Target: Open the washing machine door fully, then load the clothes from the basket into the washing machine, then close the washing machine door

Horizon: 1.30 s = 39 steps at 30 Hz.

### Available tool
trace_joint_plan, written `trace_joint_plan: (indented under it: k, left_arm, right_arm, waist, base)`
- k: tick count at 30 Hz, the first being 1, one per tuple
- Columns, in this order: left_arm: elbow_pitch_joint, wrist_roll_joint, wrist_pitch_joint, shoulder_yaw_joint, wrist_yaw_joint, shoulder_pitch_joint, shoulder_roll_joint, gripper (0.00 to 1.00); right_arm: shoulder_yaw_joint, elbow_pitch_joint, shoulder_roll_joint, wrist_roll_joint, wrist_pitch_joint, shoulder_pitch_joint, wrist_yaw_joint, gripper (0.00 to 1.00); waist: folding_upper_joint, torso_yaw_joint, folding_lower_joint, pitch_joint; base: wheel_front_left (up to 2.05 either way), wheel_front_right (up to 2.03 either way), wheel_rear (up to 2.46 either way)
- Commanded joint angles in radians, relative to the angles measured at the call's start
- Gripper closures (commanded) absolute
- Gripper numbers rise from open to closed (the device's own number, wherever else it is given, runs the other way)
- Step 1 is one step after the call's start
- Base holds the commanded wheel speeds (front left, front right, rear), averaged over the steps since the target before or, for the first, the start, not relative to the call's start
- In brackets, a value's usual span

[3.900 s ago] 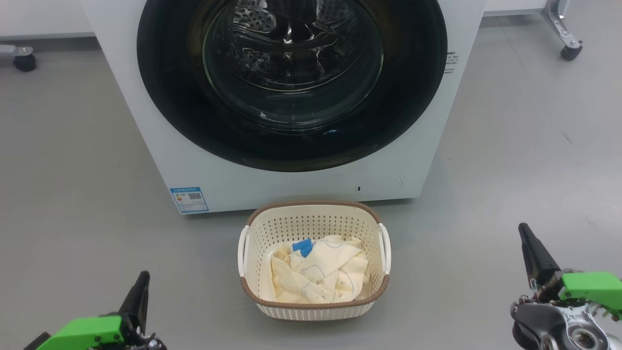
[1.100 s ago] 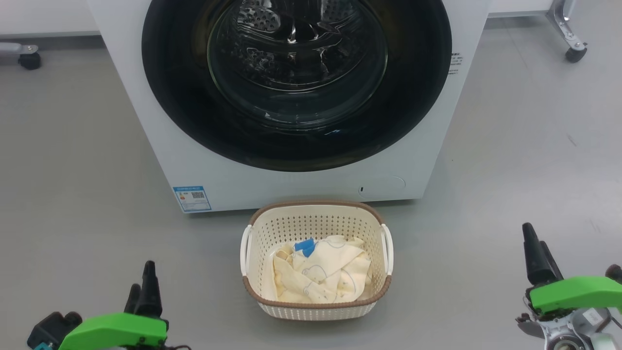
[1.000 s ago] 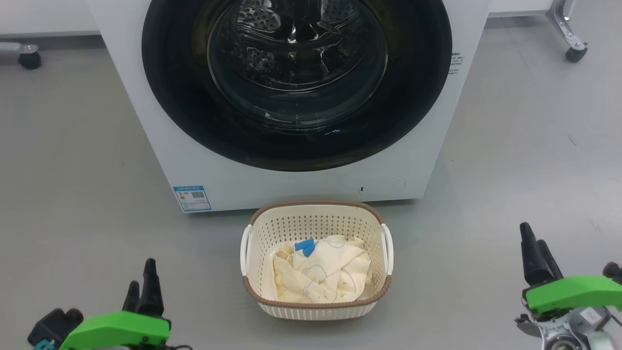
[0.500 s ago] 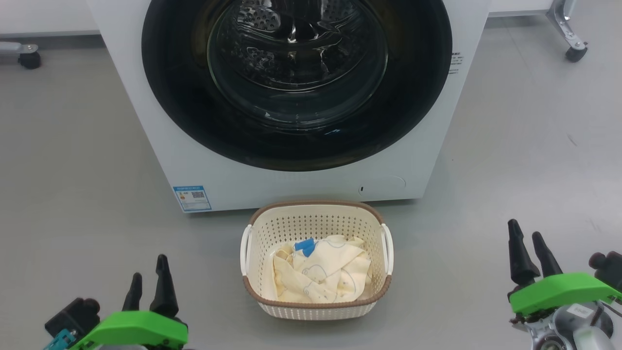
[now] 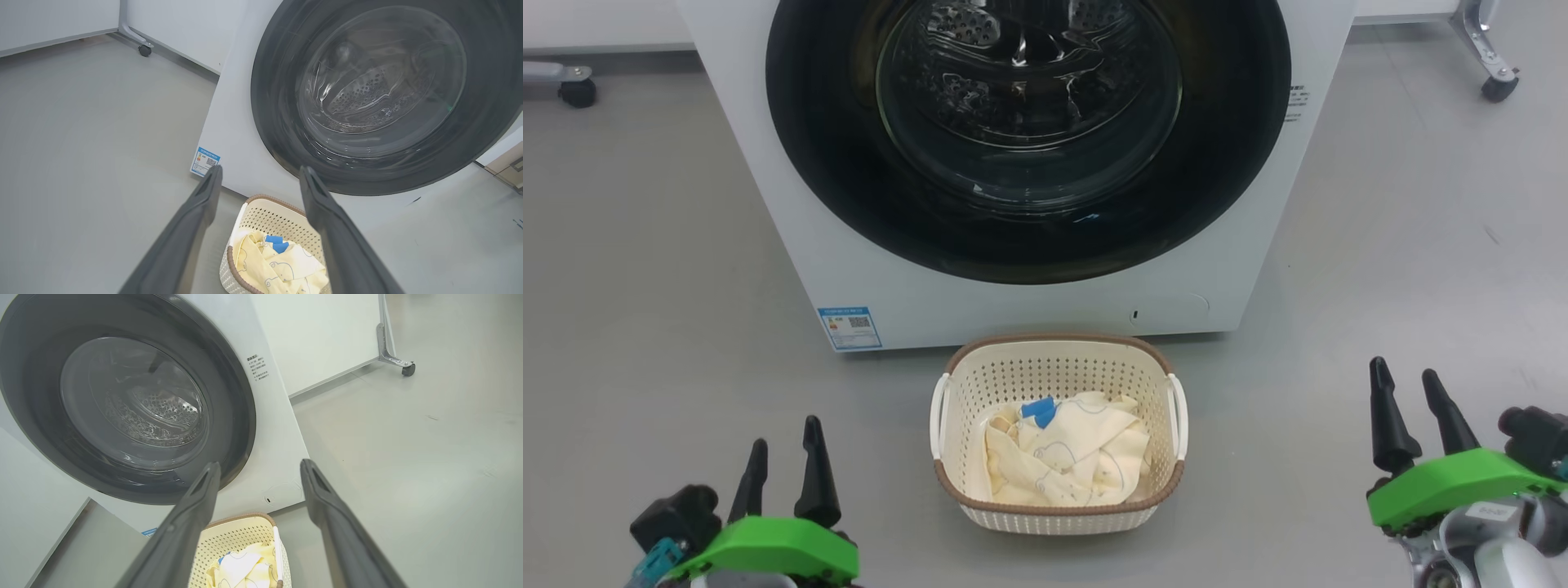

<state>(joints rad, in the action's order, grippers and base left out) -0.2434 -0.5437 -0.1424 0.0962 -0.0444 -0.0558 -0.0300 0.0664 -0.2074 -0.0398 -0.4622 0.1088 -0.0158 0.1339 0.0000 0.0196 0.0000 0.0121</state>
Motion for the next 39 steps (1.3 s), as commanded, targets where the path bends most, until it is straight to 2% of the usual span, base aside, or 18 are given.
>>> trace_joint_plan:
  k: [1,25,36,39]
  left_arm:
    - [0.031,0.030,-0.015,-0.019,-0.003,-0.047,-0.016,0.00]
    - [0.014,0.272,-0.086,0.020,0.017,-0.065,-0.022,0.00]
    - [0.007,0.379,-0.118,0.036,0.029,-0.074,-0.027,0.00]
    - [0.005,0.378,-0.119,0.038,0.028,-0.075,-0.028,0.00]
  right_arm:
    - [-0.017,0.042,-0.020,0.031,0.016,-0.051,-0.002,0.00]
    - [-0.060,0.077,-0.011,0.342,0.075,-0.041,-0.003,0.00]
    - [-0.066,0.090,-0.011,0.457,0.106,-0.033,-0.003,0.00]
    - [-0.064,0.089,-0.011,0.459,0.109,-0.034,-0.003,0.00]
  waist:
    - [0.0000,0.001,0.0000,-0.001]
    - [0.0000,0.001,0.0000,-0.005]
    - [0.0000,0.001,0.0000,-0.014]
    - [0.0000,0.000,0.0000,-0.013]
  base:
    - [0.00,0.00,0.00]
    - [0.00,0.00,0.00]
    - [0.00,0.00,0.00]
    - [0.00,0.00,0.00]
